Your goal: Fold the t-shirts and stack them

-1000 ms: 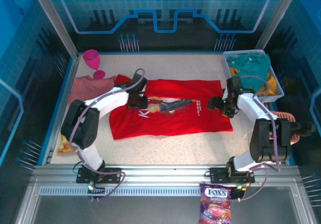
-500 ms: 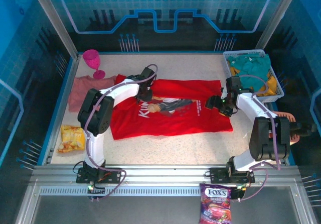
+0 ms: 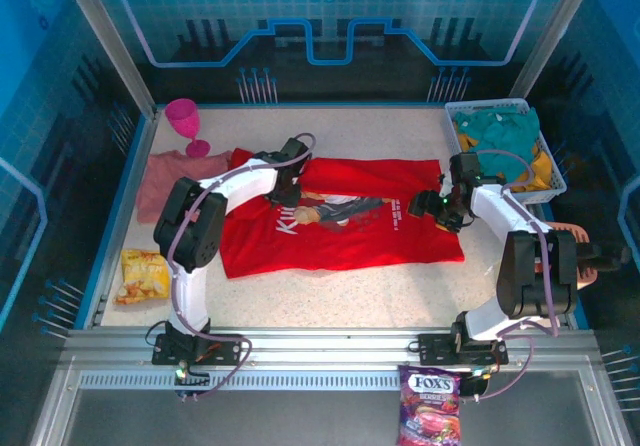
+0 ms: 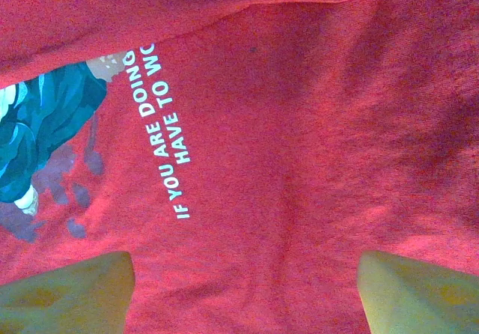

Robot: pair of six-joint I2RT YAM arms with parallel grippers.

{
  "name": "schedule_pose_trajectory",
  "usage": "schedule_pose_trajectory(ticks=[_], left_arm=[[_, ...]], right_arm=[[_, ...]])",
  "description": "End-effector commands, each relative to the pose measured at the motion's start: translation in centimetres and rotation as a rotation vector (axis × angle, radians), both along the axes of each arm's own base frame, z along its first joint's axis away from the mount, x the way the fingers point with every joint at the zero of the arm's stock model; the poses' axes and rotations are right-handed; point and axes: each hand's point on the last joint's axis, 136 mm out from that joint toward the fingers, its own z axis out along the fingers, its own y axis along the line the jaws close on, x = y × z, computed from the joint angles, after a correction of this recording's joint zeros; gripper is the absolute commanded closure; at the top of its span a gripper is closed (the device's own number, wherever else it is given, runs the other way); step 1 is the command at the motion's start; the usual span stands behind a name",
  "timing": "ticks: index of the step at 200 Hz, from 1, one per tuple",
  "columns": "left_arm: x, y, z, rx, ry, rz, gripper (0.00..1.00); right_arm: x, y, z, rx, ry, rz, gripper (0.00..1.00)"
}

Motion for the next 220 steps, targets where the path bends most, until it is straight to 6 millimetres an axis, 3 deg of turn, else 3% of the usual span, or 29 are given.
schedule_pose_trajectory(ticks=[1,43,105,135,187,201,220], left_arm=[[-1.2,-0.1,0.0,-0.014,0.027,0.022,0.76],[-0.8,0.8,-1.1,0.034,0.035,0.044,0.75],[0.8,3.3,0.0,0.115,0.01,0.071,0.73],[0.7,3.5,0.1,0.13,0.014,0.062,0.73],[-0.3,2.9,2.3,0.119,-0.042,0.079,0.72],[-0.6,3.0,2.1,0.137,-0.035,0.089,0.68],[-1.1,3.5,1.1,0.16,-0.015,0.102,0.55]], right_arm=[[-0.1,0.7,-0.3,0.028,0.011,0.016,0.22],[-0.3,0.7,-0.3,0.026,0.014,0.019,0.22],[-0.6,0.6,-0.6,0.025,0.019,0.018,0.22],[-0.6,0.6,-0.7,0.028,0.024,0.017,0.22],[-0.6,0.8,-0.7,0.034,0.023,0.019,0.23],[-0.5,0.8,-0.6,0.037,0.022,0.019,0.23],[-0.5,0.9,-0.6,0.044,0.02,0.021,0.23]])
